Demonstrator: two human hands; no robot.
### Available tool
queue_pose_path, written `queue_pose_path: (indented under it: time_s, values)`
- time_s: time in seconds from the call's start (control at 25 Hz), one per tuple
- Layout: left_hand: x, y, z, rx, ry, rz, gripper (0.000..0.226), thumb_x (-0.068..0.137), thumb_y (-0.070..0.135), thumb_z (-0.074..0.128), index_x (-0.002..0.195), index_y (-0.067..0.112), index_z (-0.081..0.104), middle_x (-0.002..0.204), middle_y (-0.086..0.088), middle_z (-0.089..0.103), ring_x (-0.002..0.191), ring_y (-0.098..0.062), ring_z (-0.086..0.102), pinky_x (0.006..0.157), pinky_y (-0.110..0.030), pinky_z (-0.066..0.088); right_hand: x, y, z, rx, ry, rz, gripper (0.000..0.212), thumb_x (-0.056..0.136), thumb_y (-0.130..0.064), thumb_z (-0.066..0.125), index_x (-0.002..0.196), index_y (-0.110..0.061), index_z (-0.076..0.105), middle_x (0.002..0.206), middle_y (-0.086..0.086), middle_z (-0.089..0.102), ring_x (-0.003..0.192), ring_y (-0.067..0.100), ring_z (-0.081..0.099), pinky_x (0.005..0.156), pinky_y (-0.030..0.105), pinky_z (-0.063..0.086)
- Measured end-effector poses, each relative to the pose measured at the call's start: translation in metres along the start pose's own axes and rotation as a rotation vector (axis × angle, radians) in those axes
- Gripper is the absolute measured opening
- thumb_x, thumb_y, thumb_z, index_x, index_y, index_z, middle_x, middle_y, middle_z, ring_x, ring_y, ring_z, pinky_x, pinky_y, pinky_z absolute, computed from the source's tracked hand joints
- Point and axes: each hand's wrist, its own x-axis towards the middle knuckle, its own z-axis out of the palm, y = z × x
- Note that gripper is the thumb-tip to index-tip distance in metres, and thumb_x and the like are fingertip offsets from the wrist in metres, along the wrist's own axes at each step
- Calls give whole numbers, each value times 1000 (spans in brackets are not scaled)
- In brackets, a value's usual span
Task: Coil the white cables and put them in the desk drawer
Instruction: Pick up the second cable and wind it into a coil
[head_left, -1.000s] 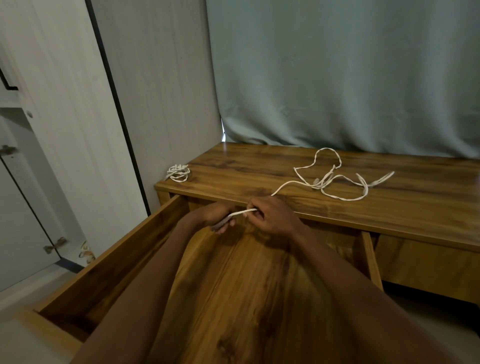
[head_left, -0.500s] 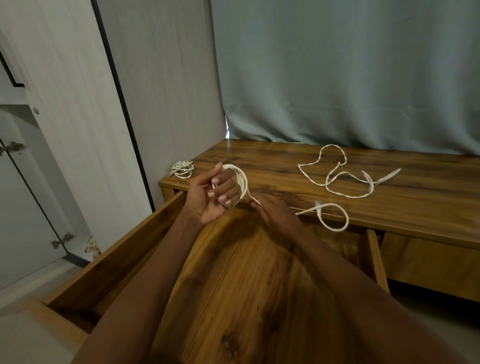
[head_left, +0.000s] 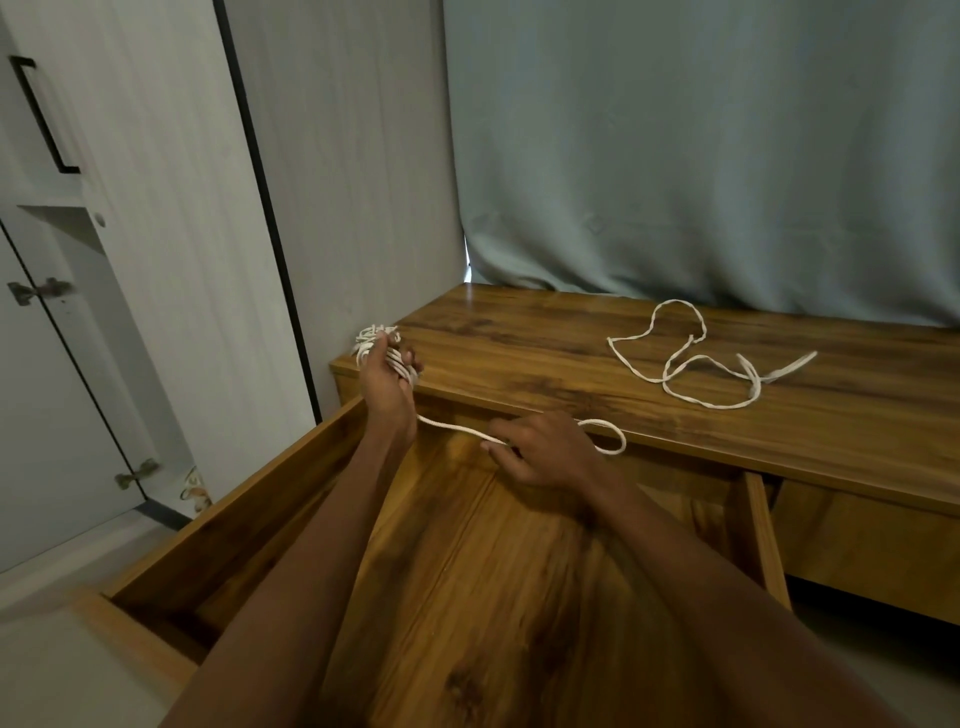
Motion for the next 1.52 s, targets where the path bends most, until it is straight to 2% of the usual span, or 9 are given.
queue_pose_path:
  time_s: [0.12,0.28,0.4,0.56,0.72,0.84,0.96,1.2,1.52]
  values:
    - [6,-4,-13,663,-90,-123,26,102,34,48,89,15,59,72,-2,56,59,-11,52,57,-24,43,3,4,-10,-25,25,13,27,100,-45,49,97,-25,67,83,-5,71,67,18,65,52,33,47]
    - [-19,-9,-14,1247,-668,-419,74,98,68,22,80,10,64,60,-7,57,56,-17,53,57,-29,43,-1,21,-19,-182,95,32,29,103,-46,49,101,-24,66,94,-4,68,78,16,64,58,32,46]
    - [-38,-10,-3,1147,-976,-606,87,92,78,20,77,3,61,55,-13,41,49,-20,41,53,-30,39,-7,35,-21,-217,119,73,36,105,-43,41,104,-20,69,94,0,70,78,24,67,59,32,45]
    - [-63,-20,17,752,-1095,-551,50,99,45,39,69,6,50,50,-6,33,47,-19,30,53,-32,34,-12,47,-29,-203,183,159,41,104,-42,36,105,-21,71,90,1,75,74,26,68,64,33,46]
    - [-79,-19,32,247,-1011,-545,34,96,28,35,68,11,43,49,-4,36,53,-22,39,60,-36,37,-11,41,-30,-161,152,201,35,99,-38,41,111,-23,71,81,3,71,74,27,62,74,38,38]
    - [-74,-6,36,-174,-803,-463,39,98,28,32,63,15,43,49,-2,38,56,-20,44,61,-33,45,-7,24,-19,86,37,253,32,97,-39,47,118,-25,67,101,6,75,88,30,69,71,37,49]
    - [-62,1,30,-363,-538,-327,42,100,30,34,61,17,44,51,0,41,56,-18,46,64,-31,44,0,1,-7,381,-51,361,22,95,-30,57,116,-29,63,90,-4,73,80,22,70,72,38,55]
    - [-40,4,11,-428,-85,-103,35,98,30,43,68,15,50,57,-3,51,62,-21,54,70,-34,45,9,-23,-2,582,-233,507,28,96,-23,53,119,-39,54,102,-12,67,89,12,66,80,43,55]
    - [-21,-10,0,111,20,-41,36,104,40,43,81,14,53,63,-2,55,59,-12,56,68,-30,48,17,-32,-14,1189,-343,549,37,80,-8,56,117,-16,58,74,-7,63,74,17,62,71,30,49]
